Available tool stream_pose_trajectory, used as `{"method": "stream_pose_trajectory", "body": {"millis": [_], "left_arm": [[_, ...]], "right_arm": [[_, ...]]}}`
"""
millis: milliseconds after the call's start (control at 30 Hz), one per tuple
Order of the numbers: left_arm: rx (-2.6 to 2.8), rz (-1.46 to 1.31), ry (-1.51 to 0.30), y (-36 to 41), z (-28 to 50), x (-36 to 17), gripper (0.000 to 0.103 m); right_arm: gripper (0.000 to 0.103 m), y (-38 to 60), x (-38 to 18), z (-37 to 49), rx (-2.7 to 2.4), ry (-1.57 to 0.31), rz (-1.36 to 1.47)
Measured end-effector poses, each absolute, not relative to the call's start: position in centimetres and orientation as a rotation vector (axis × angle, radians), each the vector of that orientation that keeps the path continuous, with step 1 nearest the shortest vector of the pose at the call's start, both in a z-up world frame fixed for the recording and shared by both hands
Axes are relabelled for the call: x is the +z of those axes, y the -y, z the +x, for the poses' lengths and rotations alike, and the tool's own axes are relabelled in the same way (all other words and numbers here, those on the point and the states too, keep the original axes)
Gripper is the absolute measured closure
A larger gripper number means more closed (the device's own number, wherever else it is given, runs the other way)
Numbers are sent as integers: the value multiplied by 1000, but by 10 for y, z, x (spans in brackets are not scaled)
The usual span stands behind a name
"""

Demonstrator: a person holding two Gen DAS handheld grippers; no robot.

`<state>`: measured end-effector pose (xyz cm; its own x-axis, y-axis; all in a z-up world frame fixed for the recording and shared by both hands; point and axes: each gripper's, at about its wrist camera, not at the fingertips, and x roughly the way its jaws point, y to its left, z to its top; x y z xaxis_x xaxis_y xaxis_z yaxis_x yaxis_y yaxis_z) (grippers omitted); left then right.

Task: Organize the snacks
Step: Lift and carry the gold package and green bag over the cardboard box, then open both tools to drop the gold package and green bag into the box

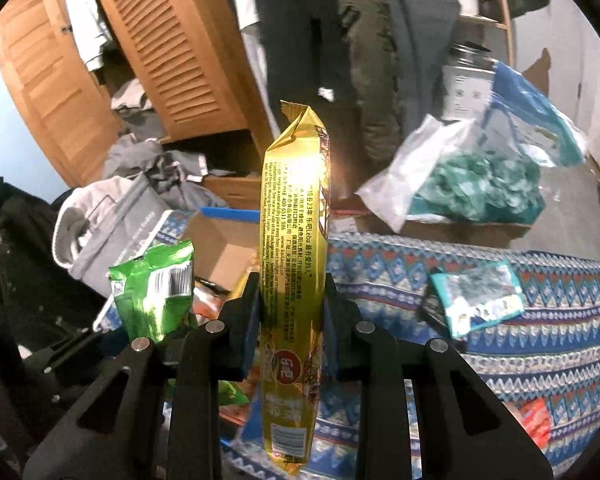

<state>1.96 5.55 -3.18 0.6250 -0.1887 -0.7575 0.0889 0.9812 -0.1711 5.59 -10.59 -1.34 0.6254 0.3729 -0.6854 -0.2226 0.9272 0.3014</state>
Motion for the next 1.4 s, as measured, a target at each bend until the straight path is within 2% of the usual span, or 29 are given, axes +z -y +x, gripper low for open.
{"method": "stream_pose_trajectory", "body": {"millis": [367,700,767,833,867,933,1000,1400], "left_arm": [[-68,-157,-903,-112,29,-48,61],[-2,-167,-977,-134,42,-75,60],[5,-172,-1002,-135,43,-80,60],[23,-170,-1022,-136,44,-85,56],[34,-167,-1027,-136,44,-86,51],[47,-164,-1021,-138,43,-86,41],[65,-158,-1006,-139,42,-84,30],[31,-149,-950,-125,35,-66,26]], "right_arm": [[77,46,-26,79,417,-879,160],[76,14,-54,91,454,-963,116],[73,11,-59,93,455,-985,111],[72,10,-61,94,444,-990,108],[70,11,-61,94,443,-990,107],[53,12,-60,94,442,-984,114],[45,16,-57,92,425,-968,118],[36,40,-52,84,368,-967,131]]}}
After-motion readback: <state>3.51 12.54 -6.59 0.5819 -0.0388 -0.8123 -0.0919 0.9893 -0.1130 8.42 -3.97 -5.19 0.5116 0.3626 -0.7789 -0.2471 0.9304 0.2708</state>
